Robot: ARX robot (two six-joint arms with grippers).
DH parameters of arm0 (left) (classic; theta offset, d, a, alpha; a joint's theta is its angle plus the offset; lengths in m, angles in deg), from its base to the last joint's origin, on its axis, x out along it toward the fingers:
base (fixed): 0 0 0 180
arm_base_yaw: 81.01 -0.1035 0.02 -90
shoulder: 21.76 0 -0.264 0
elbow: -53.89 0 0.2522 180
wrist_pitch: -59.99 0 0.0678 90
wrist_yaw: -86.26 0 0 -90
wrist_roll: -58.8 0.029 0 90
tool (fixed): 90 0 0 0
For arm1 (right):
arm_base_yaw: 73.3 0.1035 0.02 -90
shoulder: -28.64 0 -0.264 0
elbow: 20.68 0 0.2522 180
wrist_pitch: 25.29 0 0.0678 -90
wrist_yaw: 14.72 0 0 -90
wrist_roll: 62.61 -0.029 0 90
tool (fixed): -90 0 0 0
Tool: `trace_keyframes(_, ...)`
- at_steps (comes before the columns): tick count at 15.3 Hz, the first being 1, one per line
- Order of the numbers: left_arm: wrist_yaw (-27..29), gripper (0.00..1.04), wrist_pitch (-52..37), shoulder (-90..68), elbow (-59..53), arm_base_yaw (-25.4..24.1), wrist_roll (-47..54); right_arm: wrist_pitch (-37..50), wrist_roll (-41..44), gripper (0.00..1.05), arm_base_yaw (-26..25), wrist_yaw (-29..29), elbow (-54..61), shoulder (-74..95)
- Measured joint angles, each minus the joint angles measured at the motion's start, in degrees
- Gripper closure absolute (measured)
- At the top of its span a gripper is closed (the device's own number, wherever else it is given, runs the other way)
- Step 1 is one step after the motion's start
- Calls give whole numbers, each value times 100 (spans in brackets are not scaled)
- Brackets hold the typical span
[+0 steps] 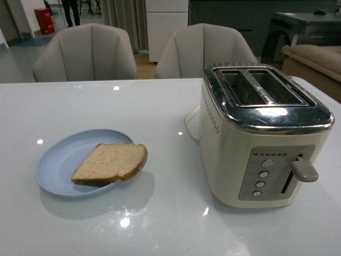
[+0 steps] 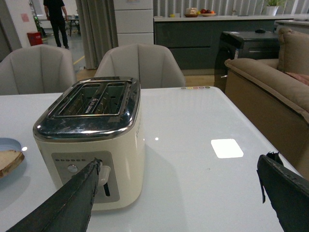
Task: Left arm holds plate, right arm toasts bread
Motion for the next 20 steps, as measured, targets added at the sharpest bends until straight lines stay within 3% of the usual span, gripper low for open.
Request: trace_keyframes(20, 0, 7, 0, 0, 0, 0, 0, 0, 0, 6, 0, 0, 0, 0)
